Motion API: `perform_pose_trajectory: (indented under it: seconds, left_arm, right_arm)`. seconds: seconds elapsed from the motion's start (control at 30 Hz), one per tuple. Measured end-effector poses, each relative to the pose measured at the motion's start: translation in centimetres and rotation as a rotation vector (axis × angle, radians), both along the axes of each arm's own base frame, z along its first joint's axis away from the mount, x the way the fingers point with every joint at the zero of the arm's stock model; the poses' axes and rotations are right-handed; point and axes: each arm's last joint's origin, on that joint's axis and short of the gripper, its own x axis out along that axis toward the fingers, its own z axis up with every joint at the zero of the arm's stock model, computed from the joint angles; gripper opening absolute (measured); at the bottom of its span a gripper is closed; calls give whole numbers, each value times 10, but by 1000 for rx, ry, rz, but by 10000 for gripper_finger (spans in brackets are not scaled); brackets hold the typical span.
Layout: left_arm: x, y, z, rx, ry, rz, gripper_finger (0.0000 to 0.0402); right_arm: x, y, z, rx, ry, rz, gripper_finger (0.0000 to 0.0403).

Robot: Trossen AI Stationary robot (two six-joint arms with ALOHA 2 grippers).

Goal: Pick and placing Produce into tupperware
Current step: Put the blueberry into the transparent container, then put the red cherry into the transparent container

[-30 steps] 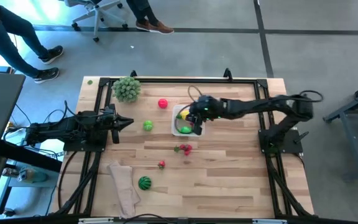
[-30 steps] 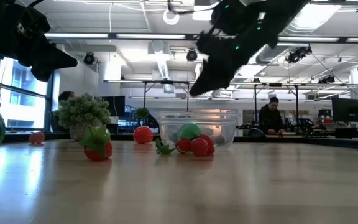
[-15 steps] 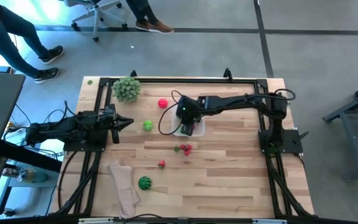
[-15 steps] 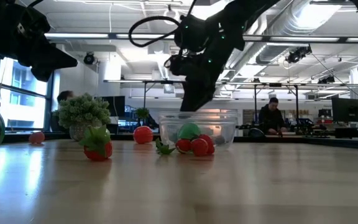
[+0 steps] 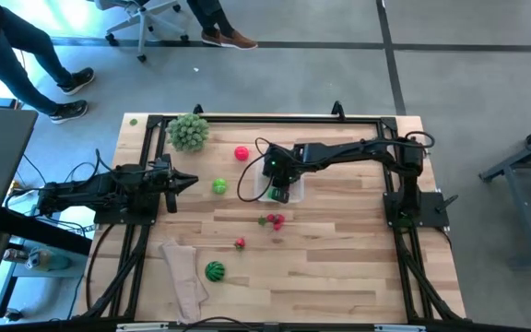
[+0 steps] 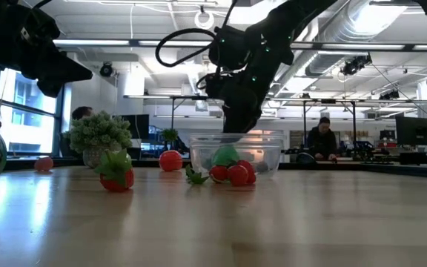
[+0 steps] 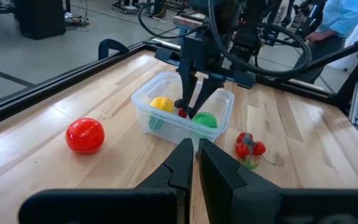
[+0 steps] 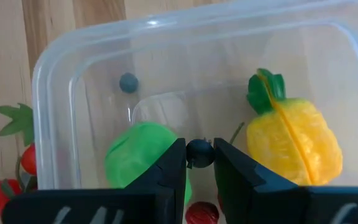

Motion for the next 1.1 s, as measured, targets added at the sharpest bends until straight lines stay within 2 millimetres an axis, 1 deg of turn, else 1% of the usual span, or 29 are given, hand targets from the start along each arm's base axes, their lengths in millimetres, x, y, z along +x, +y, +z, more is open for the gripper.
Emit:
perform_pose_trajectory:
  seconds: [0.23,0.63,0.87,0.93,0.97,1.1]
  left_arm:
    - [0,0,0,0,0,0,17]
    - [0,0,0,0,0,0,17]
    - [0,0,0,0,0,0,17]
    - [0,0,0,0,0,0,17]
    - [0,0,0,0,0,0,17]
    - [0,0,0,0,0,0,17]
  right_arm:
    - [-1,-5,0,2,2,-14,62]
    - [-2,-7,0,1,7,-28,103]
    - [-2,-8,1,-4,9,-21,110]
    - [-1,-8,7,-9,7,-7,110]
    - [-1,-7,13,-11,-3,-2,110]
    - [-1,2,44,-41,-66,26,110]
